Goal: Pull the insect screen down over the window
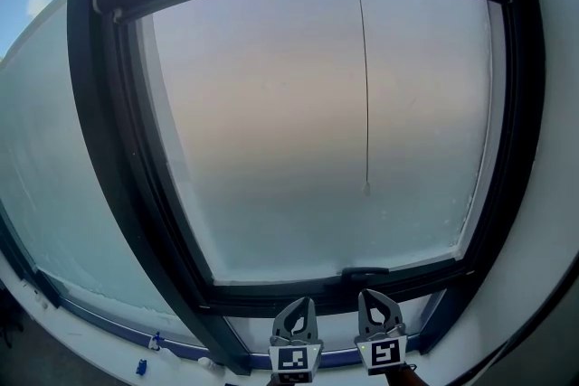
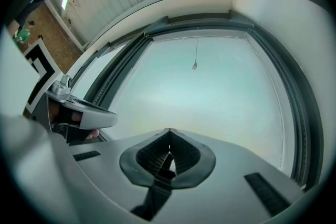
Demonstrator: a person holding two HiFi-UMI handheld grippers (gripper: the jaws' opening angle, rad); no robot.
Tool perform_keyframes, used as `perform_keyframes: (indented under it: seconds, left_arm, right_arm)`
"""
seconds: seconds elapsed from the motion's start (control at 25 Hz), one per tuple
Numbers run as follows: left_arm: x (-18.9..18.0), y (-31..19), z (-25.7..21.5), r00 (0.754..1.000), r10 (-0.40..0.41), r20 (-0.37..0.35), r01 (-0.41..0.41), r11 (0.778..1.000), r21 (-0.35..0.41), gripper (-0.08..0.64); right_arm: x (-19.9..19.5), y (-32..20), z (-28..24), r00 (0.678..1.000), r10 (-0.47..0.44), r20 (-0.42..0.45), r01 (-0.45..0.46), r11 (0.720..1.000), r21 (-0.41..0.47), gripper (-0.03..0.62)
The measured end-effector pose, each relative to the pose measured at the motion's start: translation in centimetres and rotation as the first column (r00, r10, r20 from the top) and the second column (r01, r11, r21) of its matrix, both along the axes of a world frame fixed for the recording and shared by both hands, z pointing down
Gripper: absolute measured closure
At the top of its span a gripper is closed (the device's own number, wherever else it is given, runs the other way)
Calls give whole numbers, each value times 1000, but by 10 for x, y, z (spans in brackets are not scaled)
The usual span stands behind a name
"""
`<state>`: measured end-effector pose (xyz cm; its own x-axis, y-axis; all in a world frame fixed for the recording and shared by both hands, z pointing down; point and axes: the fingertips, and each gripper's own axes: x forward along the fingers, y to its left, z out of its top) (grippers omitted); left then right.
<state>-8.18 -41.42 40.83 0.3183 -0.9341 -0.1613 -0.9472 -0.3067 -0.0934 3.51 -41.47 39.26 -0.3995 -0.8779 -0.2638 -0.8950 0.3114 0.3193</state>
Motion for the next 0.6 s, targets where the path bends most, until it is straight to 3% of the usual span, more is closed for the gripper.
perform_keyframes:
  seconds: [0.2, 0.4, 0.6]
  left_arm:
    - [-5, -16, -27, 996, -31, 88, 25, 997, 68, 558]
    - [-40, -52, -66, 972, -149, 180, 130, 985, 116, 558]
    - [-48, -70, -97, 941, -176, 289, 129, 976, 175, 558]
  right_arm:
    - [3, -14, -31, 999, 8, -44, -4, 996, 85, 591]
    - [24, -48, -60, 996, 79, 30, -79, 997, 11, 591]
    - [39, -57, -100, 992, 125, -20, -123, 989, 81, 591]
